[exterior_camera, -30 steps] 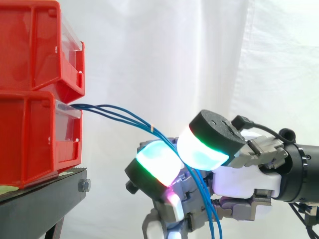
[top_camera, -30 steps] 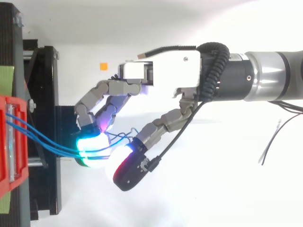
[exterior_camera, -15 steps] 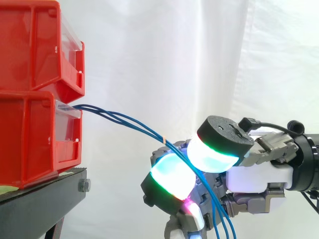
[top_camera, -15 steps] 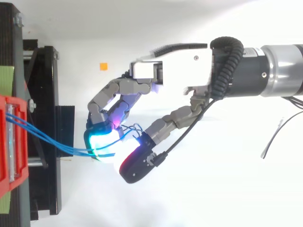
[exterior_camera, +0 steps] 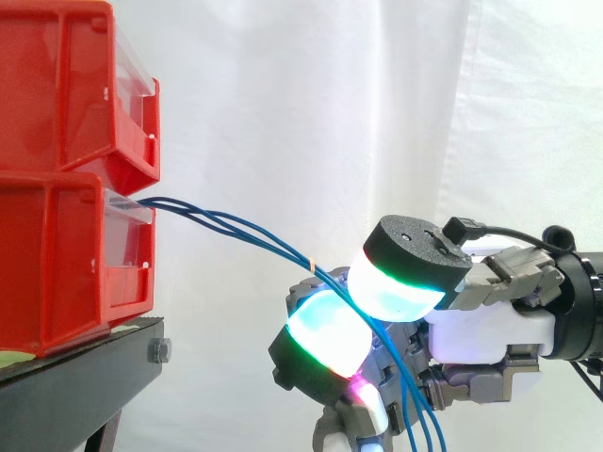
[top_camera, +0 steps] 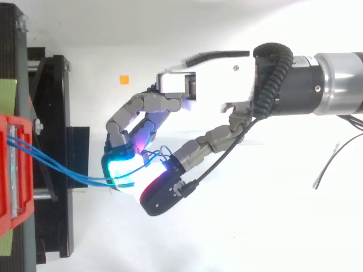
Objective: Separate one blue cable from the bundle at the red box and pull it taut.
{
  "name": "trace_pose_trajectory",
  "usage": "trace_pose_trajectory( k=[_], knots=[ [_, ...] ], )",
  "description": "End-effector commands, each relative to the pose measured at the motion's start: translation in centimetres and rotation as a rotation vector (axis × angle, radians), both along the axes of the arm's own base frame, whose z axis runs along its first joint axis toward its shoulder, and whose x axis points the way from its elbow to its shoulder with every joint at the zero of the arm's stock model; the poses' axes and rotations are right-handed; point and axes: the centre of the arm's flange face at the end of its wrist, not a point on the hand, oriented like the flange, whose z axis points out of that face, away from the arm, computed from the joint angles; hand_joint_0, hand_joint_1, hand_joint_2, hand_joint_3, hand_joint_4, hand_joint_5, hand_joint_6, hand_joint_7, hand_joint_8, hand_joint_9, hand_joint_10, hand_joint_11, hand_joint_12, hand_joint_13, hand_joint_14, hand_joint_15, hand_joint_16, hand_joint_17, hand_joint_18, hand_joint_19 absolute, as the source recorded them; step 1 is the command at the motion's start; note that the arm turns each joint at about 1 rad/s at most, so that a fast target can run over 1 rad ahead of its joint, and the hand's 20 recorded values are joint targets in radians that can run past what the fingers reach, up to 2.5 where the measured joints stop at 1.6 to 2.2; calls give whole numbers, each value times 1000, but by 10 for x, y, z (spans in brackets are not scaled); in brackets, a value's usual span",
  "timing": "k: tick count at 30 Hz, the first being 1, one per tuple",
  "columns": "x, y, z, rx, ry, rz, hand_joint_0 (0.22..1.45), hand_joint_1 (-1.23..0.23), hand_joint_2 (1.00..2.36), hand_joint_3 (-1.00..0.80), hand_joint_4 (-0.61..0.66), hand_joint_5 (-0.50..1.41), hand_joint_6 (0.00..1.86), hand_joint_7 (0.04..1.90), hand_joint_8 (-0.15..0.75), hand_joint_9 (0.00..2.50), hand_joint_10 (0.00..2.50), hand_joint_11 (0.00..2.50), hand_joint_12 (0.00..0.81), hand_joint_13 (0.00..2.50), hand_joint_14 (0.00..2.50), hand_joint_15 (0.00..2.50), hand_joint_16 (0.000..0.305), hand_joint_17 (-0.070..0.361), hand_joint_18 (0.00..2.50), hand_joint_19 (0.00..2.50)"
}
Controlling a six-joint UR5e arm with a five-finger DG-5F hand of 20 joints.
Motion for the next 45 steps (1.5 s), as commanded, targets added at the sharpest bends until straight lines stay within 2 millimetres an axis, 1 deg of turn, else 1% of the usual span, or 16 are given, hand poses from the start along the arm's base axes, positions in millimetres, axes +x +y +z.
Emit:
trace_pose_trajectory(
  k=[1, 7, 9, 11, 14, 16, 18, 23, 26, 33, 38, 45],
  knots=[
    [0, 0, 0, 2, 0, 3, 604, -754, 1014, -299, 141, -169, 880, 1190, 322, 838, 17, 978, 341, 724, 20, 582, 39, 88, 643, 646],
    [0, 0, 0, 4, 0, 3, 637, -821, 1016, -285, 123, -172, 886, 1244, 322, 838, 16, 973, 341, 727, 20, 582, 39, 88, 654, 637],
    [0, 1, 0, 11, 1, 3, 646, -829, 1016, -295, 111, -173, 891, 1227, 316, 837, 17, 975, 342, 729, 18, 578, 40, 89, 665, 634],
    [0, 2, 0, 28, 3, 3, 662, -848, 1015, -305, 93, -176, 898, 1202, 317, 837, 16, 970, 343, 733, 20, 580, 40, 89, 676, 634],
    [0, 4, 0, 59, 7, 4, 683, -871, 1014, -323, 88, -177, 899, 1249, 316, 839, 17, 971, 343, 742, 18, 576, 40, 91, 694, 631],
    [1, 6, 0, 74, 9, 6, 698, -884, 1014, -330, 82, -178, 906, 1248, 318, 841, 17, 974, 344, 749, 18, 573, 40, 91, 703, 630],
    [1, 7, 0, 91, 10, 7, 720, -890, 1014, -336, 56, -180, 909, 1266, 317, 845, 18, 975, 346, 757, 18, 575, 41, 92, 723, 623],
    [1, 8, 1, 126, 13, 9, 755, -898, 1013, -353, 11, -187, 926, 1232, 317, 858, 16, 979, 343, 768, 18, 570, 41, 93, 748, 628],
    [1, 8, 0, 158, 17, 8, 782, -912, 1009, -403, 40, -188, 930, 1255, 317, 861, 16, 981, 345, 775, 20, 576, 42, 94, 762, 636],
    [1, 8, 1, 176, 16, 9, 806, -909, 1001, -500, 31, -185, 936, 1210, 317, 880, 16, 987, 343, 791, 20, 581, 42, 95, 776, 651],
    [1, 8, 0, 176, 17, 8, 805, -918, 1000, -500, 25, -183, 933, 1210, 317, 900, 17, 999, 345, 803, 18, 586, 43, 97, 809, 642],
    [1, 8, 0, 176, 16, 9, 783, -931, 1000, -500, 65, -179, 929, 1184, 316, 901, 19, 1001, 348, 808, 19, 587, 43, 98, 824, 637]
  ],
)
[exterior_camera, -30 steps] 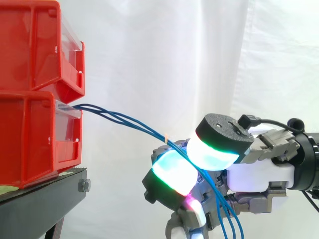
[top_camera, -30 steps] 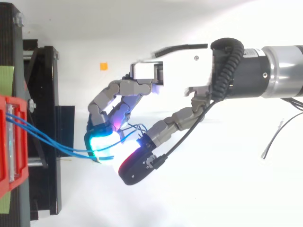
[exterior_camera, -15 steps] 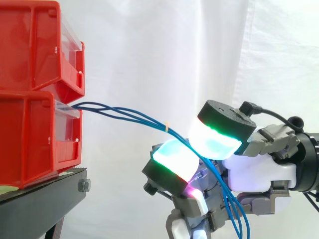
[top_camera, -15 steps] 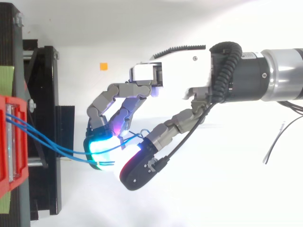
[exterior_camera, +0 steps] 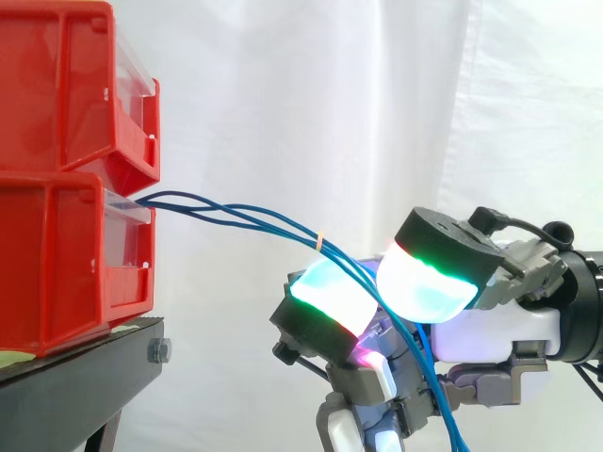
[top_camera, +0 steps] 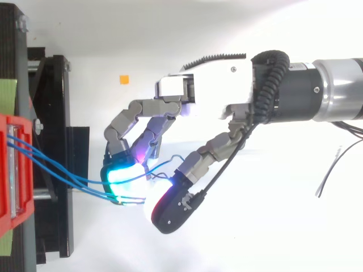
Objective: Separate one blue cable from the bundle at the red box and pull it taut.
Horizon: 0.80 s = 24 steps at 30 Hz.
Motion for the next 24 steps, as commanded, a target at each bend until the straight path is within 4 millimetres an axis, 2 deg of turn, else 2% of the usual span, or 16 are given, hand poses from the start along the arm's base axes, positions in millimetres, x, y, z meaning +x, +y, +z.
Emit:
trace_pose_trajectory(
  k=[1, 9, 16, 24],
  knots=[
    [0, 0, 0, 0, -1, 0, 777, -935, 1000, -500, 72, -178, 928, 1184, 316, 901, 17, 1014, 347, 808, 19, 591, 44, 98, 825, 637],
    [0, 0, -1, 8, 3, -1, 714, -961, 1000, -500, 115, -170, 923, 1186, 318, 905, 17, 1024, 347, 808, 19, 596, 43, 98, 820, 659],
    [0, 0, 0, 8, 1, 0, 606, -842, 1000, -500, 40, -153, 906, 1211, 314, 922, 19, 1017, 342, 805, 19, 596, 43, 96, 794, 660],
    [0, 0, 0, 8, 1, 0, 524, -758, 1000, -500, 78, -144, 902, 1157, 329, 936, 15, 1009, 356, 802, 18, 591, 44, 100, 778, 670]
  ],
)
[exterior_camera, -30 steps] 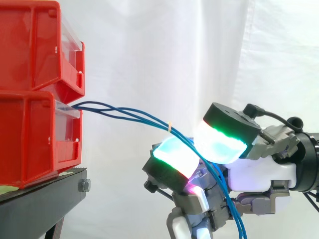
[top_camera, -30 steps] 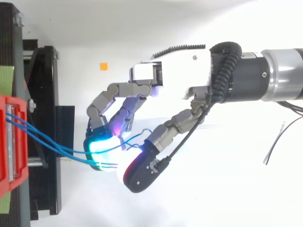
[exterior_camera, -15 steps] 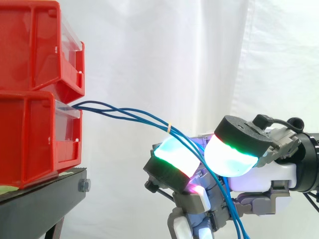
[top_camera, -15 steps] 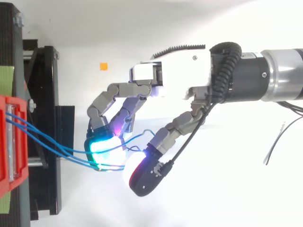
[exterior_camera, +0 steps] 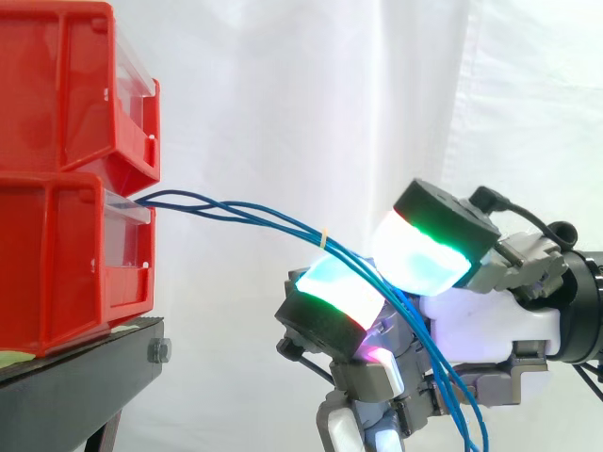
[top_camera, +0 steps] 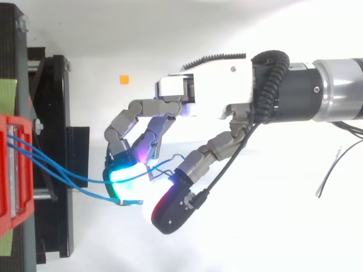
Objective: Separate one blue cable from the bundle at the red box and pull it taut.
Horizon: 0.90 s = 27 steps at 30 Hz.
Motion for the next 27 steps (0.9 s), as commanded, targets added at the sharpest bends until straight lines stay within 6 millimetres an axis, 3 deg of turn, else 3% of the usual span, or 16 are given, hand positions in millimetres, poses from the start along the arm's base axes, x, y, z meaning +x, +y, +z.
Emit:
trace_pose_trajectory(
  k=[1, 7, 18, 23, 27],
  knots=[
    [0, -1, 0, 0, 1, -1, 510, -731, 1000, -500, 81, -144, 902, 1146, 332, 939, 13, 998, 360, 799, 18, 592, 45, 102, 781, 666],
    [0, 0, 0, -1, -1, 0, 547, -600, 1000, -500, 70, -143, 892, 1160, 321, 930, 16, 1003, 343, 783, 20, 586, 42, 95, 745, 670],
    [0, 0, 0, -1, -4, 0, 627, -765, 1000, -500, 85, -145, 888, 1190, 317, 913, 19, 1000, 330, 756, 20, 601, 39, 88, 699, 684],
    [1, 0, 1, 2, -7, 0, 579, -418, 1000, -500, 96, -144, 885, 1184, 314, 913, 18, 1001, 324, 745, 21, 603, 38, 85, 652, 697],
    [1, 0, 1, 2, -7, 0, 599, -391, 1002, -468, 113, -147, 881, 1200, 315, 908, 18, 993, 323, 729, 19, 608, 37, 83, 605, 714]
  ],
)
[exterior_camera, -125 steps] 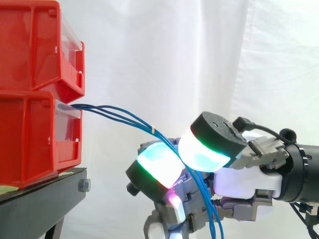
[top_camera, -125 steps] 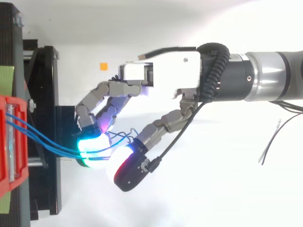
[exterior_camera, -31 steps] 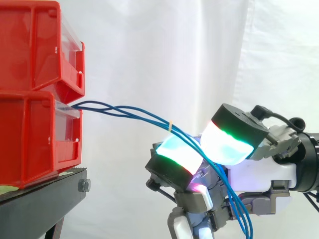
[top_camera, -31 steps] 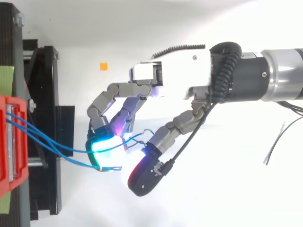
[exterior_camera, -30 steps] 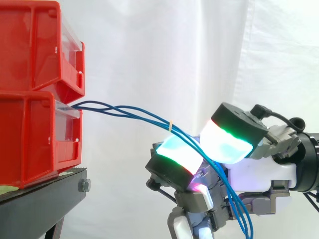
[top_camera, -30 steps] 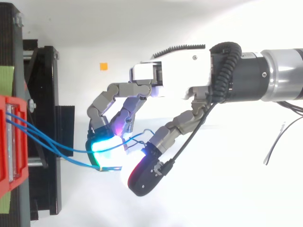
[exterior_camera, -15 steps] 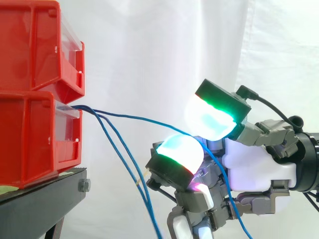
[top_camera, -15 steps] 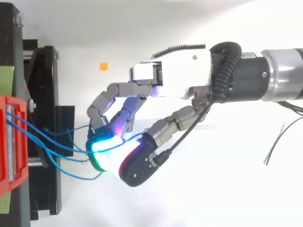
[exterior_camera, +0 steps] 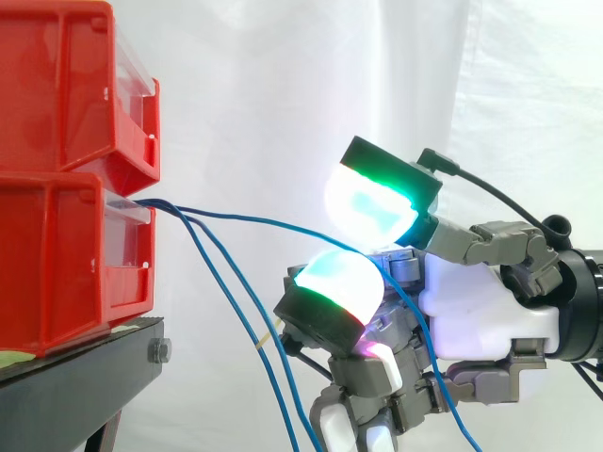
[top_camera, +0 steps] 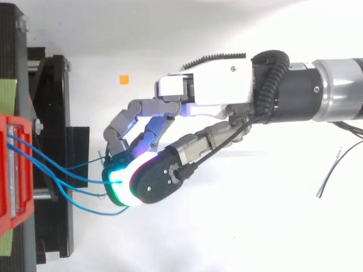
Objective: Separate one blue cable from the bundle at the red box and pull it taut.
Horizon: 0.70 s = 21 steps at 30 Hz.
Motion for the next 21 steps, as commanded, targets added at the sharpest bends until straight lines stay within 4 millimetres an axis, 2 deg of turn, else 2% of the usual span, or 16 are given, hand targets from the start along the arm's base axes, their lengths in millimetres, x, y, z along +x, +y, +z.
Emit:
trace_pose_trajectory(
  k=[1, 5, 13, 21],
  knots=[
    [0, 0, -1, -1, 1, 0, 593, -435, 1008, -401, 118, -148, 879, 1204, 316, 899, 19, 988, 321, 721, 19, 607, 37, 82, 600, 715],
    [0, 0, 0, -1, 0, 0, 567, -528, 1014, -279, 123, -148, 880, 1206, 318, 894, 19, 992, 330, 718, 19, 610, 37, 84, 601, 704],
    [1, 1, 1, -1, -8, 1, 571, -708, 1015, -188, 128, -159, 895, 1200, 336, 892, 16, 1002, 353, 733, 19, 604, 42, 95, 651, 686],
    [1, 1, 0, -1, -5, 0, 576, -719, 1014, -264, 108, -167, 899, 1178, 321, 876, 18, 1002, 338, 720, 20, 600, 40, 90, 644, 690]
  ],
)
